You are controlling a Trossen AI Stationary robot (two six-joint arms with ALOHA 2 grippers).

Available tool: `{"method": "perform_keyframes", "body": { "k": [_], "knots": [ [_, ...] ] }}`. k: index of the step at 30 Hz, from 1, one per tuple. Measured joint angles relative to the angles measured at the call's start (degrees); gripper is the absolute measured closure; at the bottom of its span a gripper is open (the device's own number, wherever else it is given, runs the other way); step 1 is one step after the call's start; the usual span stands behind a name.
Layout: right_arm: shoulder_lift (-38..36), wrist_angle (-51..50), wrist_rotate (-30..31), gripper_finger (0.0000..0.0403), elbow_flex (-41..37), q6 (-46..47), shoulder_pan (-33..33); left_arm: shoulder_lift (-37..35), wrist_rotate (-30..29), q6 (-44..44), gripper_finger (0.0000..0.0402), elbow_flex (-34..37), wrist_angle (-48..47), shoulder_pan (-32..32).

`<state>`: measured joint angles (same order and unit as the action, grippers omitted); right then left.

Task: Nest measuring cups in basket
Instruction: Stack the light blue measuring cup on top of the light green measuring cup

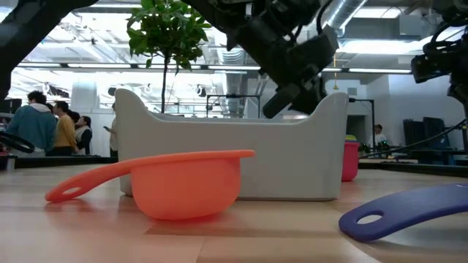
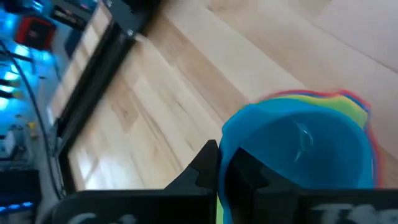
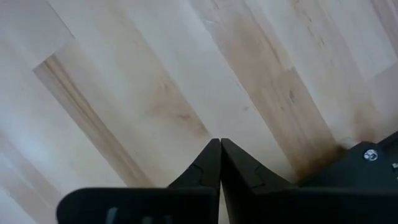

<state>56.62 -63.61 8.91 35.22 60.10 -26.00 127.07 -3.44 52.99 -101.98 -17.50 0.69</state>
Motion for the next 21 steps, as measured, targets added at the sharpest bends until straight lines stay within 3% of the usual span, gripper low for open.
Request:
{"method": "perform_keyframes", "body": {
  "k": [9,21],
  "knots": [
    [-0.02,-0.23,-0.03,0.0378,0.0,-0.09,0.02,0.08,-1.86,0.69,0.0398,-0.36,0.68,-0.11],
    [-0.02,-0.24,-0.04,0.0374,0.0,-0.42,0.02,-0.03,-1.81,-0.1,0.0325,-0.56,0.47,-0.11]
  ]
}}
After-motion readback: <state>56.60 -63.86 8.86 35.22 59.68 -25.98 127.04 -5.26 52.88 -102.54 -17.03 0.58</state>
